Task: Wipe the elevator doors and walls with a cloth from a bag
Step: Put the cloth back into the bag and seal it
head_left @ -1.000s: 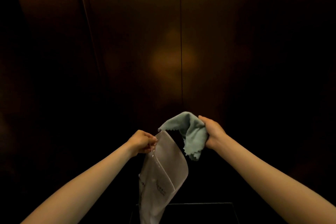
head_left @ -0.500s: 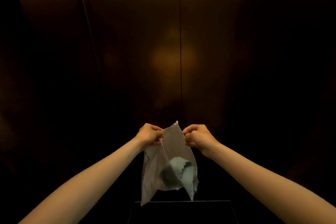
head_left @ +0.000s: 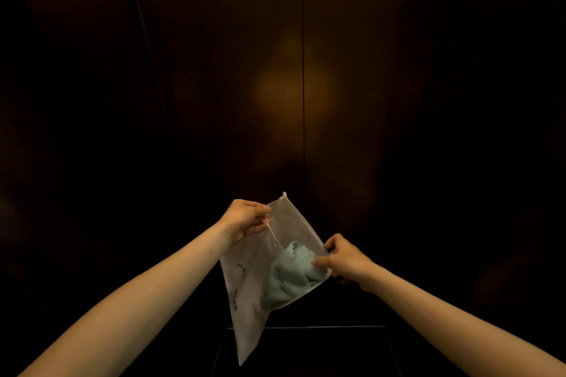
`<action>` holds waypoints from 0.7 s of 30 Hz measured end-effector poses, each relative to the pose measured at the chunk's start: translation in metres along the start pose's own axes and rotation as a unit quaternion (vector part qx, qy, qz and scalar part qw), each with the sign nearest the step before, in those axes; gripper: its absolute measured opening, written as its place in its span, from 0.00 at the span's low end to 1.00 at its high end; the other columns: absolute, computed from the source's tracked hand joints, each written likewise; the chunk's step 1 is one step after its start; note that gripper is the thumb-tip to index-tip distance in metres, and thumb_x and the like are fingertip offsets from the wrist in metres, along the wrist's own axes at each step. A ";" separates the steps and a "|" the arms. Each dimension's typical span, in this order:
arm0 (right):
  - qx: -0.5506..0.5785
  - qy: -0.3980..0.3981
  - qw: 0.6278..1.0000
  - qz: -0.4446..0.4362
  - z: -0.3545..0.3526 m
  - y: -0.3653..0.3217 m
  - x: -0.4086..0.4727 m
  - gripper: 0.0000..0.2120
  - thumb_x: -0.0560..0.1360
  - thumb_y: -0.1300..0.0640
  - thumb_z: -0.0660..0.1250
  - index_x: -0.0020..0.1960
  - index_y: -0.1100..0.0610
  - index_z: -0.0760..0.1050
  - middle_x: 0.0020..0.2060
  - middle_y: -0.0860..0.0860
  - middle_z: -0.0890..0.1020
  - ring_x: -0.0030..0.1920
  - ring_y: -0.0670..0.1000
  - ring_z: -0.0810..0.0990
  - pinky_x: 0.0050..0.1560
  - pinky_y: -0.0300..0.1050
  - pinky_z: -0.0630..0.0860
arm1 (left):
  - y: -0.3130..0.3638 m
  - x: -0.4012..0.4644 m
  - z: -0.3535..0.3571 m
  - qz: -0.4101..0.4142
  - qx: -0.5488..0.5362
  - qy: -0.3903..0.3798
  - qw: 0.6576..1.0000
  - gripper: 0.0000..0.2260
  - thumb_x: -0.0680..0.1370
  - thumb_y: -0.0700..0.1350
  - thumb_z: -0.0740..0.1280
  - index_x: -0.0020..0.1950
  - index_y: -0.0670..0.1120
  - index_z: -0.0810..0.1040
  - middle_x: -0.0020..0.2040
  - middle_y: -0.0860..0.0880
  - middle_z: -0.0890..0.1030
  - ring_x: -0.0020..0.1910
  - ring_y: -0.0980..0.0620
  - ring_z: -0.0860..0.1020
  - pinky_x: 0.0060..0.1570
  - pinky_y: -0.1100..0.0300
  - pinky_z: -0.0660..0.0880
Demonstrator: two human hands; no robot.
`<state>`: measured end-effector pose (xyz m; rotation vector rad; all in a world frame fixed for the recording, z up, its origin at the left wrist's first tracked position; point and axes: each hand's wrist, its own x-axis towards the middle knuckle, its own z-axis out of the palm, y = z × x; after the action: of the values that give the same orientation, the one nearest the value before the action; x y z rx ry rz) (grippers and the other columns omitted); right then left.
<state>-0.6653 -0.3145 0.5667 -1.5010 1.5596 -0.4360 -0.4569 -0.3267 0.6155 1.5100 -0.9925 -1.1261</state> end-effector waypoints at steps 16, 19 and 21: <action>0.197 -0.068 0.977 0.048 0.001 -0.017 0.011 0.15 0.70 0.46 0.60 0.43 0.58 0.77 0.40 0.56 0.83 0.45 0.58 0.82 0.47 0.50 0.75 | 0.020 -0.001 -0.012 0.020 -0.093 0.076 0.993 0.05 0.78 0.34 0.62 0.43 0.38 0.74 0.38 0.42 0.76 0.37 0.50 0.78 0.29 0.63 0.79; 0.207 -0.079 0.975 0.024 0.001 -0.021 0.012 0.18 0.72 0.46 0.60 0.50 0.58 0.79 0.44 0.56 0.83 0.46 0.57 0.82 0.47 0.52 0.77 | 0.019 -0.004 -0.015 0.009 -0.107 0.075 0.991 0.04 0.79 0.35 0.60 0.46 0.37 0.73 0.41 0.39 0.78 0.39 0.48 0.80 0.29 0.62 0.80; 0.212 -0.095 0.972 0.024 0.000 -0.022 0.015 0.18 0.72 0.45 0.60 0.52 0.56 0.78 0.47 0.56 0.82 0.48 0.57 0.81 0.46 0.52 0.78 | 0.018 -0.006 -0.015 0.003 -0.116 0.073 0.991 0.05 0.80 0.35 0.59 0.46 0.38 0.72 0.41 0.38 0.78 0.40 0.47 0.81 0.31 0.60 0.81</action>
<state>-0.6498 -0.3326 0.5787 -1.1379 1.2539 -0.5411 -0.4447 -0.3215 0.6362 1.3791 -0.7396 -1.0718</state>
